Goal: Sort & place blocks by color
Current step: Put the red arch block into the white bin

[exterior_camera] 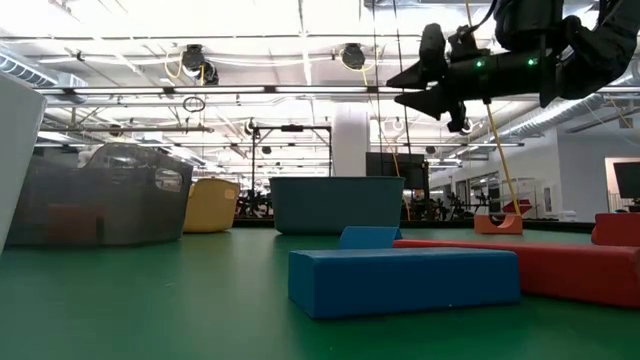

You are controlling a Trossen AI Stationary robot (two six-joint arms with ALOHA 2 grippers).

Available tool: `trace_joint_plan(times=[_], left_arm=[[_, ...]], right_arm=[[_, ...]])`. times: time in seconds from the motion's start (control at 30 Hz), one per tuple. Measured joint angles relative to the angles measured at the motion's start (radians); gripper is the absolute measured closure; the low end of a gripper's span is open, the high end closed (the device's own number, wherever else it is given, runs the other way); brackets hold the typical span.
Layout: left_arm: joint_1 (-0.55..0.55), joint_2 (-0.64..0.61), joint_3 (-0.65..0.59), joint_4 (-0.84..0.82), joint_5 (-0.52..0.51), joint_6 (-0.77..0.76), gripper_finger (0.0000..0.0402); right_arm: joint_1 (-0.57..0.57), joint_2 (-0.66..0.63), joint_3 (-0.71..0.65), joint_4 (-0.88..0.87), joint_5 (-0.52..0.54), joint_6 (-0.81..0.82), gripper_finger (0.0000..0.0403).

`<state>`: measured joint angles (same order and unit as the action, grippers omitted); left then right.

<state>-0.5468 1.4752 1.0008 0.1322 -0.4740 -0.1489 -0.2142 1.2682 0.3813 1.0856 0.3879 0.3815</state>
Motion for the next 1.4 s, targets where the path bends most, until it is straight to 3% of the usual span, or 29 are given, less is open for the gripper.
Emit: trace_joint_plan(times=[0.1,0.3,0.47,0.97,1.1,1.23,1.4], left_arm=[[0.021,-0.001,0.000,-0.032,0.067,-0.052,0.0277],[0.058,0.000,0.000,-0.075,0.136,-0.123,0.0277],[0.062,0.000,0.000,-0.052,0.141,-0.080,0.0277],[0.083,0.000,0.000,-0.052,0.132,-0.096,0.0277],[0.089,0.000,0.000,-0.052,0.132,-0.093,0.0277],[0.088,0.000,0.000,-0.053,0.132,-0.088,0.0277],[0.081,0.000,0.000,-0.054,0.132,-0.066,0.0277]], right_arm=[[0.000,0.000,0.000,-0.007,-0.061,0.077,0.0232],[0.033,0.000,0.000,-0.131,-0.281,0.117,0.0232],[0.103,-0.003,0.000,-0.210,-0.287,0.078,0.0232],[0.336,-0.005,0.019,-0.218,-0.286,0.017,0.0232],[0.388,-0.005,0.096,-0.238,-0.288,-0.110,0.0232],[0.413,-0.005,0.188,-0.389,-0.287,-0.236,0.0232],[0.414,-0.005,0.260,-0.692,-0.287,-0.203,0.0232]])
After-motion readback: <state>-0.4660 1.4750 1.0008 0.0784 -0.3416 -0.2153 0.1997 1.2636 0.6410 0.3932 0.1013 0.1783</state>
